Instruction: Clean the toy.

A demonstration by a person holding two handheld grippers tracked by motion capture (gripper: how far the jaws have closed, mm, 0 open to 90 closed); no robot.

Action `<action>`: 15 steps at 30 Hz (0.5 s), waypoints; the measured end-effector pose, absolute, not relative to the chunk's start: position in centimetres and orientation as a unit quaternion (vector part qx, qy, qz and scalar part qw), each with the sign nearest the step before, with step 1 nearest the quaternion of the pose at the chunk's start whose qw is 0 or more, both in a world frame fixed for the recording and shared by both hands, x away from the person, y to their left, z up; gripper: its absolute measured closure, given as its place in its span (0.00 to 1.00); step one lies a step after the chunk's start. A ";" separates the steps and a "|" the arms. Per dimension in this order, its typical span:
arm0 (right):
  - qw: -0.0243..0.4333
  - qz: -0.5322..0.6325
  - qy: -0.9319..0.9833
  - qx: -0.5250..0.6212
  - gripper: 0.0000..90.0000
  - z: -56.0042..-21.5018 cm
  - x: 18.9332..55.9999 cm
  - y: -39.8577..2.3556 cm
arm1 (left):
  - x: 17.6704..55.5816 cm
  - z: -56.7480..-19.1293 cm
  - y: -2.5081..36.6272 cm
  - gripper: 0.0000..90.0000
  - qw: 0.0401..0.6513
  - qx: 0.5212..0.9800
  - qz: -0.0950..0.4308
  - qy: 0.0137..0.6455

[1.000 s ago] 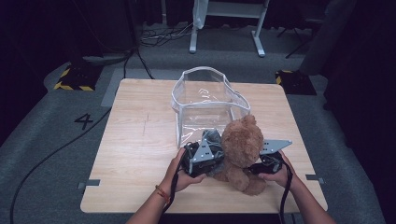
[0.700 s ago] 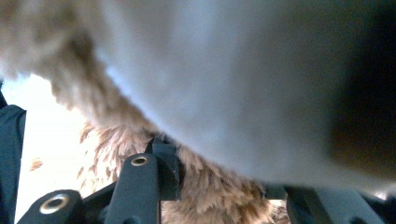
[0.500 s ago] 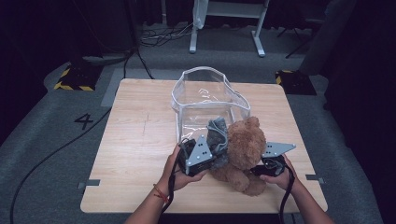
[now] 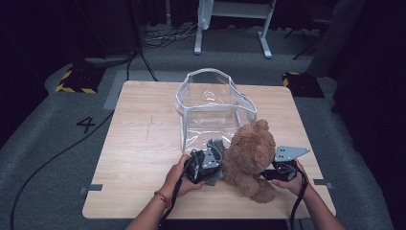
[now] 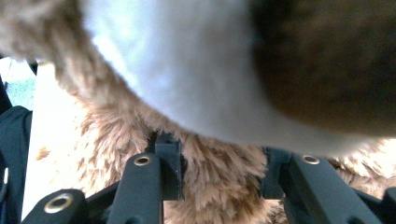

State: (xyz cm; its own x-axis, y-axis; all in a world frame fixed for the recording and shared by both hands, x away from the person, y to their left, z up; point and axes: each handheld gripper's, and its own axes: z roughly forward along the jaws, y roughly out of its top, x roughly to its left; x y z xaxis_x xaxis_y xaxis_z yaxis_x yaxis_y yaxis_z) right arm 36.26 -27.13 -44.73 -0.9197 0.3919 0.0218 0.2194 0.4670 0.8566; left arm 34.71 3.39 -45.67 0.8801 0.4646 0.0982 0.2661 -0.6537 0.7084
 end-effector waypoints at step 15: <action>0.079 0.490 0.847 0.191 0.67 -45.1 36.6 -27.6 | 30.8 -39.4 2.2 0.86 0.498 0.845 0.141 0.134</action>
